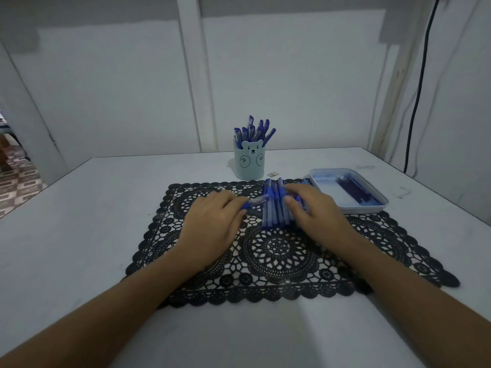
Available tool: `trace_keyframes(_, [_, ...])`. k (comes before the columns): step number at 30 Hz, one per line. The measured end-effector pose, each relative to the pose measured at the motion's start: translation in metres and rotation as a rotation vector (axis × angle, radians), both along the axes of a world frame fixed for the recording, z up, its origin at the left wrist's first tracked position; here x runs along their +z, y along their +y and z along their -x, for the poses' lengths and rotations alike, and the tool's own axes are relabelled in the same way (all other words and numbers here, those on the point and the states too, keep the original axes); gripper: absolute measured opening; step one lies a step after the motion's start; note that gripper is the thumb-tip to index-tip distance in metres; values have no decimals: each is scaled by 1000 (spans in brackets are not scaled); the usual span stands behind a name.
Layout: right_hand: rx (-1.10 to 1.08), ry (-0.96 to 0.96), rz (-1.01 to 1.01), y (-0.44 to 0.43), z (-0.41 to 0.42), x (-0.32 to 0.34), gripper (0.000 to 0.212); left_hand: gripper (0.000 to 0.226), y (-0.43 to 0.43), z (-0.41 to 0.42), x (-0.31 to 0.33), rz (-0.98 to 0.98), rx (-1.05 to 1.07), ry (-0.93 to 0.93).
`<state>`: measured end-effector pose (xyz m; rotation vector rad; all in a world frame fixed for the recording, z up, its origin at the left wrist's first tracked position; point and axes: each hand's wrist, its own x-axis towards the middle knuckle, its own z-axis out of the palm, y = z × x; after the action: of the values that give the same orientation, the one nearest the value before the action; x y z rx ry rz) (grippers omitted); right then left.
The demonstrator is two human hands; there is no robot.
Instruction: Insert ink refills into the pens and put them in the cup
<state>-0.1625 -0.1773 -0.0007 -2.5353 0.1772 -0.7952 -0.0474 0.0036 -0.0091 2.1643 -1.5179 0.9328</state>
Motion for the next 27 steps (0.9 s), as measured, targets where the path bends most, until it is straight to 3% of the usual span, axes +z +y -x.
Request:
trace_keyframes(6, [-105, 371, 185, -16, -5, -18, 52, 19, -13, -22, 58, 237, 60, 225])
trace_keyframes(10, [-109, 399, 191, -17, -7, -18, 51, 20, -44, -57, 120, 457, 90, 453])
trace_keyframes(14, [-112, 383, 198, -18, -8, -21, 51, 19, -75, -93, 161, 600, 145, 513])
trace_keyframes(19, [-109, 379, 203, -21, -9, -23, 51, 24, -111, -114, 167, 606, 122, 572])
trace_keyframes(25, [-96, 392, 196, -23, -10, -24, 51, 54, -134, -120, 128, 415, 93, 558])
trace_keyframes(27, [-93, 393, 197, -23, -10, -24, 51, 52, -137, -125, 119, 337, 119, 564])
